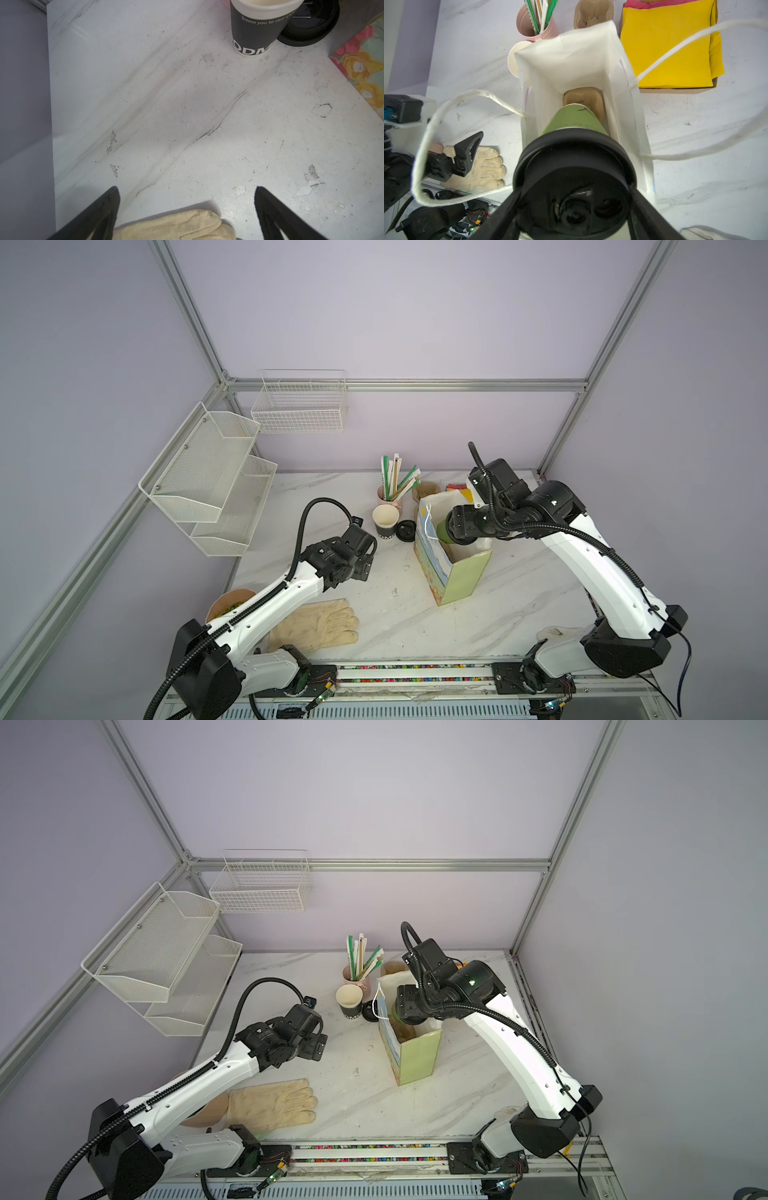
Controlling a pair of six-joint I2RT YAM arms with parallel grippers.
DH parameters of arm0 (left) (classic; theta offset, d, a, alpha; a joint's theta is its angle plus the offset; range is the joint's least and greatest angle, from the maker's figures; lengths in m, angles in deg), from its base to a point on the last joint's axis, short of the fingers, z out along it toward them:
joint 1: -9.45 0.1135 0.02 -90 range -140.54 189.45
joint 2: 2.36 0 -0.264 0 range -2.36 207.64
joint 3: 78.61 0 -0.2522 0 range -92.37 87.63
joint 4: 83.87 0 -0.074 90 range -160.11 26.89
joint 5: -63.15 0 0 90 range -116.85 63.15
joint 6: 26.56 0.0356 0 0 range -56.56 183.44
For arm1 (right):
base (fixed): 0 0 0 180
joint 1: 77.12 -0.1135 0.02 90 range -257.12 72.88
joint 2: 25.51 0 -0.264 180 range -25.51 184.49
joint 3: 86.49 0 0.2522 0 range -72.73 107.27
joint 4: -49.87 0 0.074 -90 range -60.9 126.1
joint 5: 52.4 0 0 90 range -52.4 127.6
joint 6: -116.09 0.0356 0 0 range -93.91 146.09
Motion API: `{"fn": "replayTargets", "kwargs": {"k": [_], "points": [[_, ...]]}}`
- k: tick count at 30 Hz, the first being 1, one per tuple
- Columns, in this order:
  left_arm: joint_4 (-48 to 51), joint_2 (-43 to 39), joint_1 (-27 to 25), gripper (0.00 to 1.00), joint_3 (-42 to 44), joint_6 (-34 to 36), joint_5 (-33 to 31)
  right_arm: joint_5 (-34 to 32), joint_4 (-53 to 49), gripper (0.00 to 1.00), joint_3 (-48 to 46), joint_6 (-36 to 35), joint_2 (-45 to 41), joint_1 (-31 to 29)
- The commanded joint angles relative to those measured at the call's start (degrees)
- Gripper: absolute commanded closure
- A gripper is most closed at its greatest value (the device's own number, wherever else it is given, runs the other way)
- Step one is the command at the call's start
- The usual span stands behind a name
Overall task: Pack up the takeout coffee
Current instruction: 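Lower the green cup with the right gripper into the bag toward the carrier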
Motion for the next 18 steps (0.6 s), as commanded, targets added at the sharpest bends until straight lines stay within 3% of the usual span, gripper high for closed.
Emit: {"fn": "replayTargets", "kwargs": {"k": [1, 18], "points": [[0.0, -0.1, 0.5, 0.0, -4.2, 0.9, 0.4, -2.1, -2.6, 0.26, -2.3, 0.7, 0.8, -0.3], [0.1, 0.0, 0.5, 0.0, -4.1, 1.2, 0.7, -0.5, -3.2, 0.27, -2.7, -3.0, 8.5, -0.4]]}}
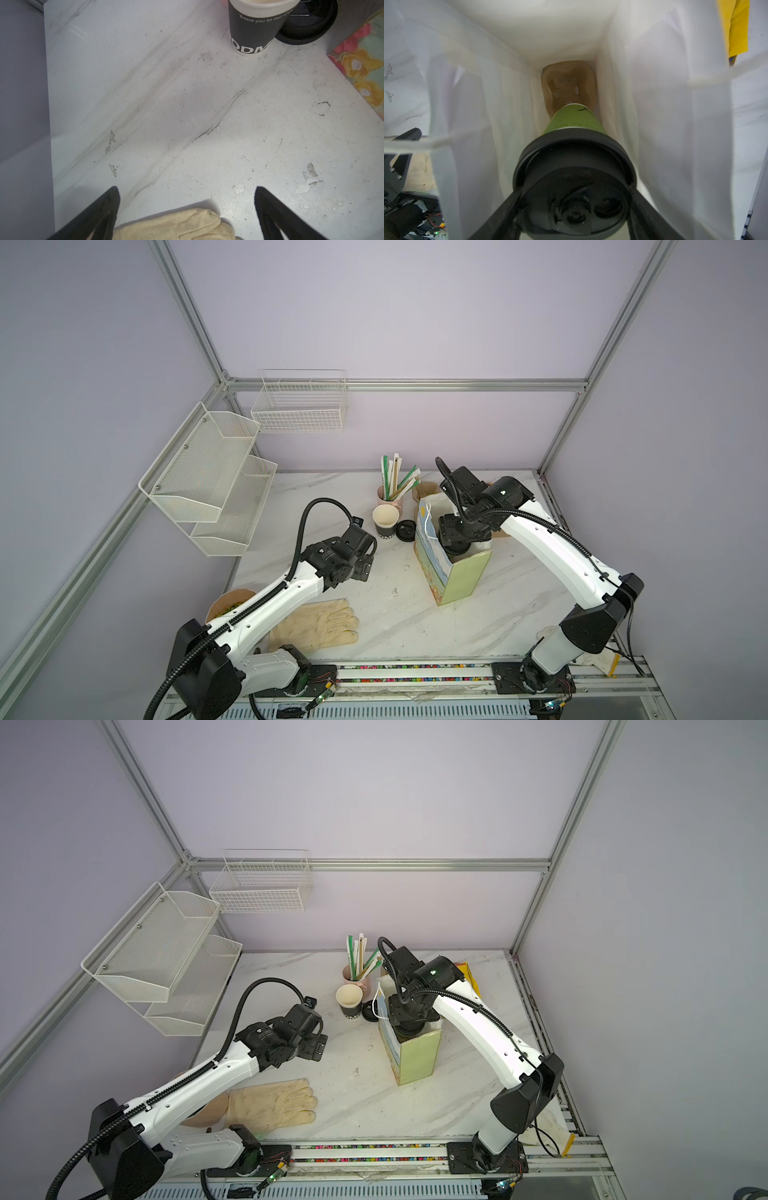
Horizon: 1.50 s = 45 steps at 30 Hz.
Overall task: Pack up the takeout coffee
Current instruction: 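Lower the green cup with the right gripper into the bag toward the carrier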
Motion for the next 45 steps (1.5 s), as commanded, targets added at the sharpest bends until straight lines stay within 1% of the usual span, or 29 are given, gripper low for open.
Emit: {"fn": "replayTargets", "kwargs": {"k": [1, 11, 26, 45], "points": [[-0.1, 0.0, 0.5, 0.0, -4.1, 1.0, 0.3, -0.3, -2.2, 0.27, -0.8, -0.7, -0.5, -0.2], [-0.1, 0.3, 0.5, 0.0, -4.2, 1.1, 0.7, 0.9, -2.2, 0.27, -3.9, -0.9, 0.5, -0.3], [0.0, 0.3, 0.5, 0.0, -4.2, 1.1, 1.3, 1.8, -2.2, 0.28, -5.8, -0.9, 2.0, -0.3], [0.0, 0.6, 0.5, 0.0, -4.2, 1.2, 1.4, 3.1, -2.1, 0.29, -8.9, -0.8, 0.9, -0.2]]}}
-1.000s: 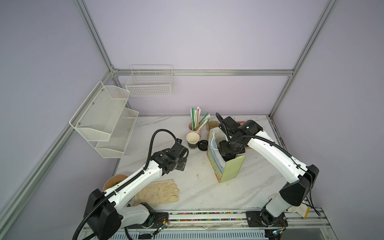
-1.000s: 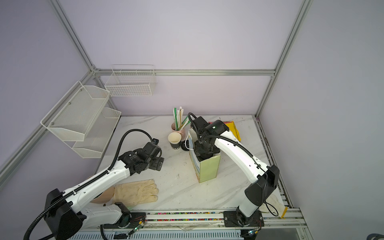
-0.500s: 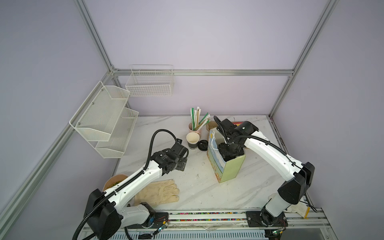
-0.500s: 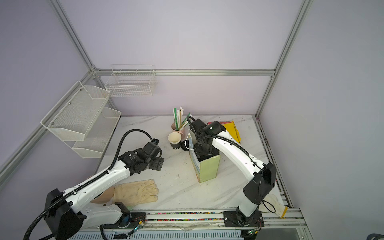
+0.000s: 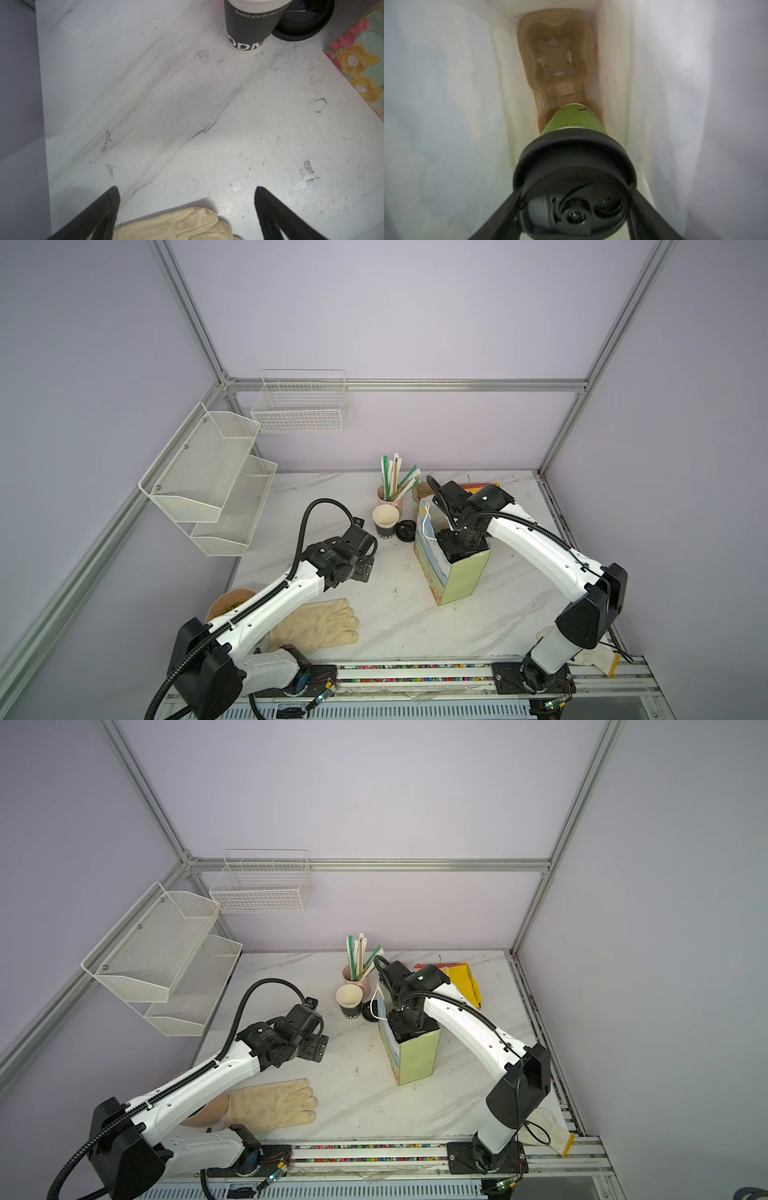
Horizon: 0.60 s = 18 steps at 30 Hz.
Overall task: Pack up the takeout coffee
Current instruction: 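Lower the green cup with the right gripper into the bag toward the carrier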
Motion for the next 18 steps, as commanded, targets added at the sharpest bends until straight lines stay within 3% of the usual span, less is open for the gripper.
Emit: {"fn": "replayTargets", "kwargs": {"k": [1, 18], "points": [[0.0, 0.2, 0.5, 0.0, -4.2, 1.2, 0.5, 0.7, -1.8, 0.29, -1.1, -0.1, -1.0, -0.2], [0.0, 0.8, 0.5, 0.0, -4.3, 1.3, 0.8, 2.4, -1.6, 0.3, -5.0, 0.3, -3.7, -0.3]]}}
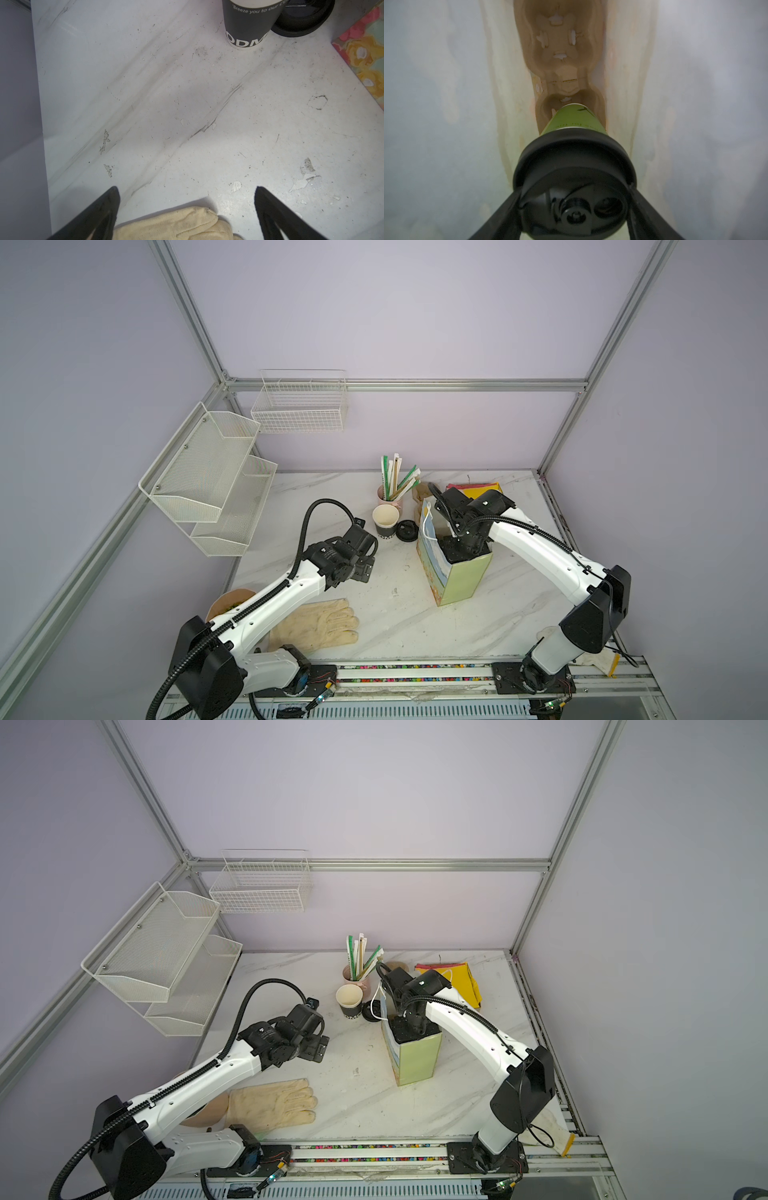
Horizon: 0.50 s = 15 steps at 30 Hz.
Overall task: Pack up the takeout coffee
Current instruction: 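Lower the green cup with the right gripper into the bag toward the carrier, then push the green cup down into the carrier slot with the right gripper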
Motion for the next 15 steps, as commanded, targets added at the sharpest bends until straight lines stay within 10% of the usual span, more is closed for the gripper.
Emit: {"fn": "replayTargets", "kwargs": {"k": [1, 15], "points": [[0.0, 0.1, 0.5, 0.0, -4.3, 1.0, 0.4, 0.7, -1.6, 0.3, -0.7, 0.2, -1.6, -0.3], [0.1, 0.5, 0.5, 0.0, -4.3, 1.1, 0.3, 1.1, -1.7, 0.32, -2.0, 0.8, -1.7, -0.3]]}}
